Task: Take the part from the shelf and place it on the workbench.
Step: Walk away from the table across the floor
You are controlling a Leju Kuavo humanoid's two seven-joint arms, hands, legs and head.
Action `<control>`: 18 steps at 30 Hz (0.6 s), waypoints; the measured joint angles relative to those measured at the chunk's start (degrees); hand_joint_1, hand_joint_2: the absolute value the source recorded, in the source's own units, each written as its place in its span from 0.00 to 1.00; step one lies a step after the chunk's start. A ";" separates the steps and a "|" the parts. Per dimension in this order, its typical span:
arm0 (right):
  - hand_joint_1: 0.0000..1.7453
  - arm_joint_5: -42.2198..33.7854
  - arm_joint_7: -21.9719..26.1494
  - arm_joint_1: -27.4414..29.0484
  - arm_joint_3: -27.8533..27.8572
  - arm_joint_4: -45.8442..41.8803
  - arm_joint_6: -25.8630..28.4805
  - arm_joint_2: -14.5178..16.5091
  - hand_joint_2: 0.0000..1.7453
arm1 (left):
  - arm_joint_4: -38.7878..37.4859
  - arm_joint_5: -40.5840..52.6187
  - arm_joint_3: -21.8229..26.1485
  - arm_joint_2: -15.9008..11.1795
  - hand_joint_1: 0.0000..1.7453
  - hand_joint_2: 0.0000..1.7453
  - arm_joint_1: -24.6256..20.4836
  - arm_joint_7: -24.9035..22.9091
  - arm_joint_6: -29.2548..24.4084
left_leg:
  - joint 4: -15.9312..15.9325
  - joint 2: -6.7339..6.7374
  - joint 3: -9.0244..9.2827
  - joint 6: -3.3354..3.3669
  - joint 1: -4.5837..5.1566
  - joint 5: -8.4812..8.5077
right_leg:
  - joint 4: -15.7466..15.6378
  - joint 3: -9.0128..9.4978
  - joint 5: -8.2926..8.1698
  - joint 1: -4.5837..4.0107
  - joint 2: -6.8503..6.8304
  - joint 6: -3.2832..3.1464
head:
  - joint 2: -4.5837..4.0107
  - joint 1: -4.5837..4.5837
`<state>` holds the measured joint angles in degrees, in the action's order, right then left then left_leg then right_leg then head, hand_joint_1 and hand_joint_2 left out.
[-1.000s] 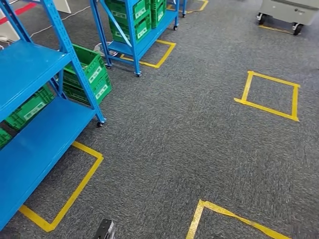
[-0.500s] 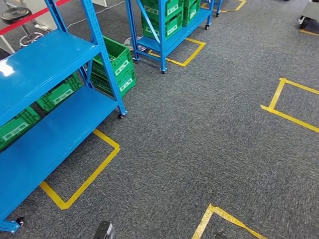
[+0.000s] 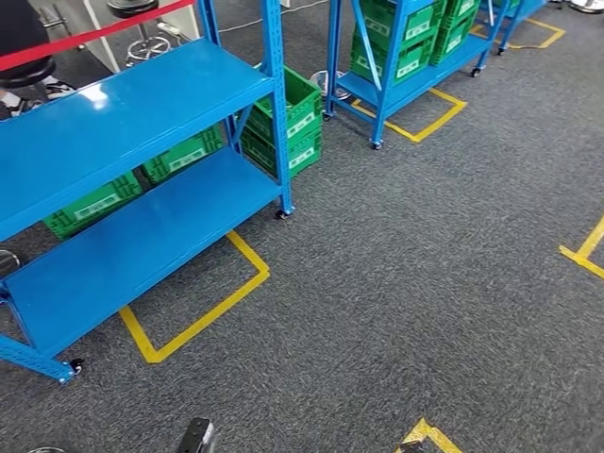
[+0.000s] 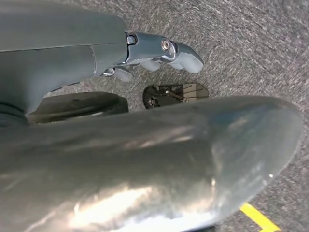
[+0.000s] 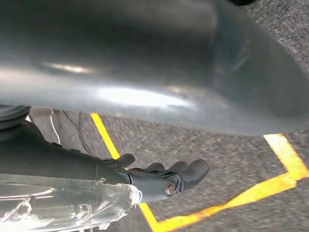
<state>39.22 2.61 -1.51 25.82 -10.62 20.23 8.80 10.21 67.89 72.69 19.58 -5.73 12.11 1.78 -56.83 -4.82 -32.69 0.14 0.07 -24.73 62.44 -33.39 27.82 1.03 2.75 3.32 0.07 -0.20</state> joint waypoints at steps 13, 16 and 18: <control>0.00 0.74 -0.27 0.03 -0.07 0.04 -0.03 0.16 0.00 | 0.00 0.82 0.02 -0.18 0.00 0.00 0.17 -0.55 -0.62 | -12.27 4.37 -6.36 -2.31 -0.03 -3.92 | -3.50 1.90 -0.41 -0.39 -5.62 -2.60 | 0.00 -1.08; 0.00 0.79 -0.26 -0.14 -0.08 0.04 0.04 0.20 0.00 | 0.00 0.99 0.02 -0.15 0.00 0.00 0.05 -0.57 -0.68 | -2.37 7.15 -1.28 -1.37 0.48 0.11 | -3.38 2.05 0.00 -0.70 -7.13 -2.01 | 0.00 -1.03; 0.00 0.76 -0.58 -0.32 -0.08 0.04 0.43 0.21 0.00 | 0.00 1.53 -0.05 -0.09 0.00 0.00 0.11 -0.57 -1.05 | -0.36 7.53 -0.49 -0.81 0.78 -0.23 | -3.47 2.03 0.08 -0.92 -7.81 -1.42 | 0.00 -0.98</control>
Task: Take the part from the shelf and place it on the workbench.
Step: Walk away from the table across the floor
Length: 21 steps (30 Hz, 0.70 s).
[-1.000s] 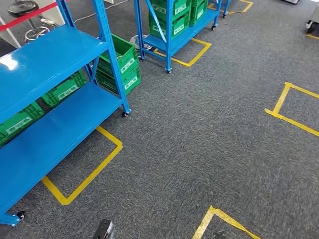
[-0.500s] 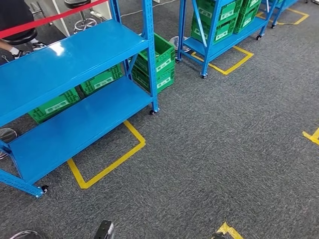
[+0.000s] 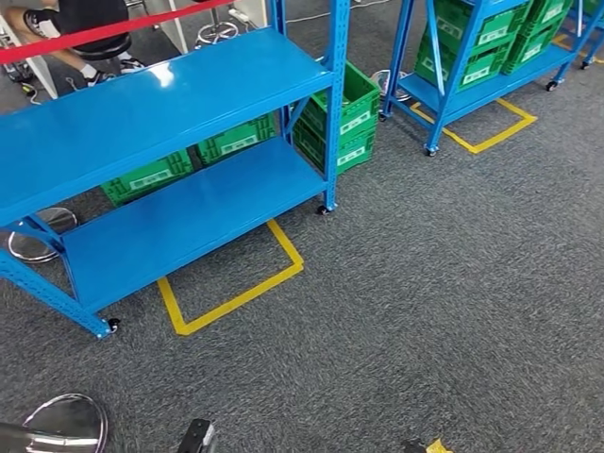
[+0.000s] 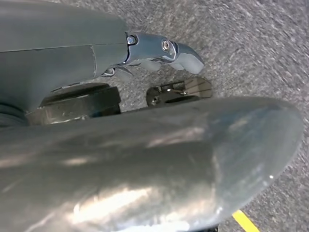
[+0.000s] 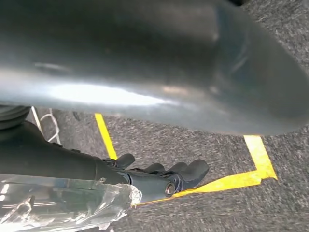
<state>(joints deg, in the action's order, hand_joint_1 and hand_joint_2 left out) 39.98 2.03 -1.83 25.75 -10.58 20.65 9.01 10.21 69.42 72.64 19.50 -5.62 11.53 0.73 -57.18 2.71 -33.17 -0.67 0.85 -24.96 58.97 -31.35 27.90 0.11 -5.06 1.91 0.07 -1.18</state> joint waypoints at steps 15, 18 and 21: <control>0.00 0.30 -1.44 0.37 0.05 -0.01 0.43 0.13 0.00 | 0.00 2.24 -1.25 0.21 0.00 0.00 -0.12 -1.55 -1.96 | 0.56 -3.63 2.67 0.03 -0.52 -2.95 | 0.65 -1.66 -0.79 0.86 5.29 1.03 | 0.00 0.86; 0.00 0.20 -1.58 0.55 0.11 -0.03 0.38 0.08 0.00 | 0.00 2.61 -1.45 0.18 0.00 0.00 -0.17 -1.55 -2.08 | -0.27 -3.57 2.78 -0.65 -0.73 -3.65 | 0.34 -0.68 -0.01 0.81 5.38 -0.46 | 0.01 0.57; 0.00 0.14 -1.45 0.66 0.13 -0.04 0.36 0.08 0.00 | 0.00 2.75 -1.82 0.17 0.00 0.00 -0.18 -1.56 -2.22 | -9.25 -3.45 -2.78 -1.32 -0.82 -6.13 | -0.36 1.31 1.11 0.86 5.33 -1.23 | 0.01 0.16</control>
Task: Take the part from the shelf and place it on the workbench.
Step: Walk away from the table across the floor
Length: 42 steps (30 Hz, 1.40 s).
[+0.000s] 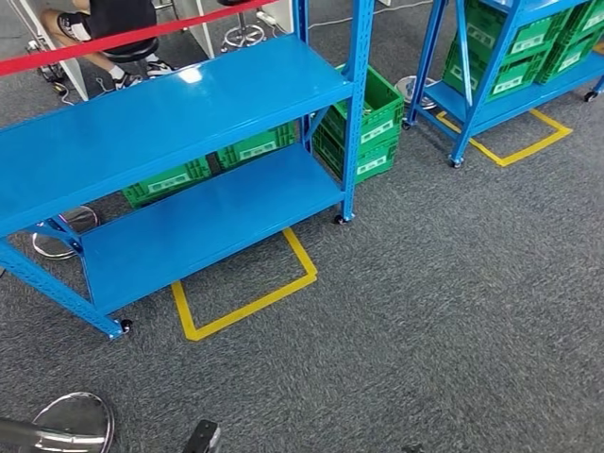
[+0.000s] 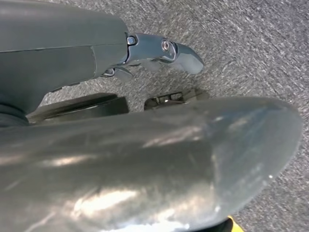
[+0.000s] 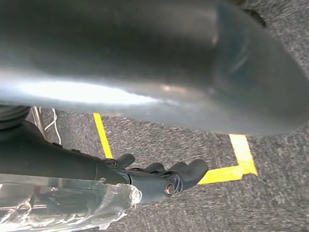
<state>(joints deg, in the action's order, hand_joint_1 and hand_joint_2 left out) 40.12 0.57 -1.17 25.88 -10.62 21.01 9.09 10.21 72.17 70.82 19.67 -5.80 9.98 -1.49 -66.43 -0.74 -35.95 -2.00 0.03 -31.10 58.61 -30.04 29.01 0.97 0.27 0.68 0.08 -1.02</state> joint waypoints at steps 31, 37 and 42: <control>0.00 2.73 -2.93 0.14 -0.14 0.74 -3.67 0.09 0.00 | -0.02 0.16 -0.47 -0.27 0.00 0.00 0.46 -0.74 0.17 | -2.36 -0.18 4.15 -0.12 0.05 -5.05 | 1.03 -8.55 -6.73 -0.21 -0.78 -0.41 | 0.03 -0.36; 0.00 3.11 -3.07 -0.07 -0.22 0.74 -3.79 0.19 0.00 | -0.02 0.16 -0.47 -0.27 0.00 0.00 0.38 -0.55 0.02 | 4.18 2.55 3.58 0.04 0.08 1.62 | 1.02 -6.75 -5.62 -0.32 -2.77 0.00 | 0.03 -0.36; 0.00 3.15 -3.13 -0.19 -0.23 0.72 -3.84 0.21 0.00 | -0.02 0.18 -0.47 -0.09 0.00 0.00 0.11 -0.48 0.01 | 10.00 3.30 4.83 1.77 0.38 3.88 | 0.63 -5.85 -5.31 -0.65 -5.26 1.85 | 0.03 -0.36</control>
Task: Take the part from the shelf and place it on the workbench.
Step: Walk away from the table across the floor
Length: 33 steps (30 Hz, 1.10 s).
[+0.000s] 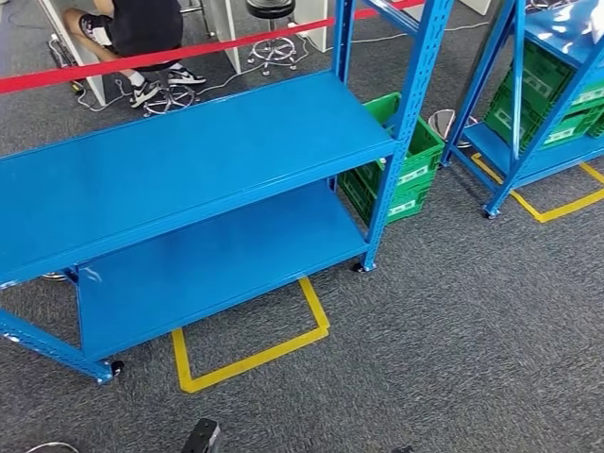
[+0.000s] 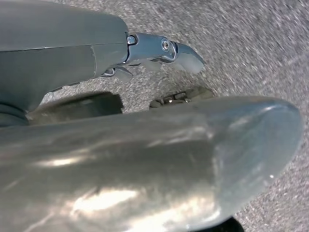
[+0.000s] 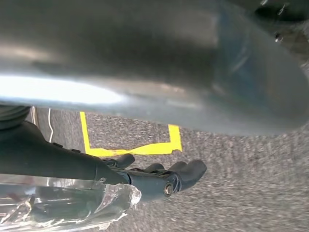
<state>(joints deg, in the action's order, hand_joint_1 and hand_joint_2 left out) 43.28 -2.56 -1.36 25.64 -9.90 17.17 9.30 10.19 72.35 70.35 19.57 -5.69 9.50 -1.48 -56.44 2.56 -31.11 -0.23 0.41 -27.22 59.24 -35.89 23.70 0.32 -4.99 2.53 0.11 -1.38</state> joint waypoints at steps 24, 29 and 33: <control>0.00 2.94 -3.20 -0.24 -0.51 0.00 2.56 -0.06 0.00 | 0.00 0.17 -0.04 -0.02 0.00 0.00 0.16 -1.18 -0.23 | -11.63 -2.60 -7.09 -2.15 -0.62 -2.19 | -0.71 3.37 2.69 0.73 1.54 -1.71 | 0.00 -0.24; 0.00 3.43 -3.94 -0.37 -0.51 -0.02 3.55 -0.05 0.00 | 0.00 0.32 -0.30 0.13 0.00 0.00 -0.16 -1.07 -0.56 | -0.12 1.02 -1.20 -0.87 -0.14 1.48 | -0.74 4.15 3.22 0.07 -1.25 -0.17 | 0.00 -0.32; 0.00 3.46 -4.05 -0.55 -0.65 -0.07 4.35 -0.03 0.00 | 0.00 0.31 -0.32 0.25 0.00 0.00 -0.15 -0.97 -0.50 | 0.42 -1.71 -1.00 0.67 -0.52 2.10 | 3.06 2.90 6.14 0.47 1.54 1.01 | 0.00 0.13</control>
<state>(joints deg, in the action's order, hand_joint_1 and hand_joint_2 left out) 46.74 -6.61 -1.91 25.00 -9.97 21.52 9.27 10.19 72.66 70.03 19.82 -5.84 8.53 -1.98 -56.02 0.85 -32.12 0.44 -0.12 -25.12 62.29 -33.00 29.84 0.78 -3.45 3.53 0.11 -1.25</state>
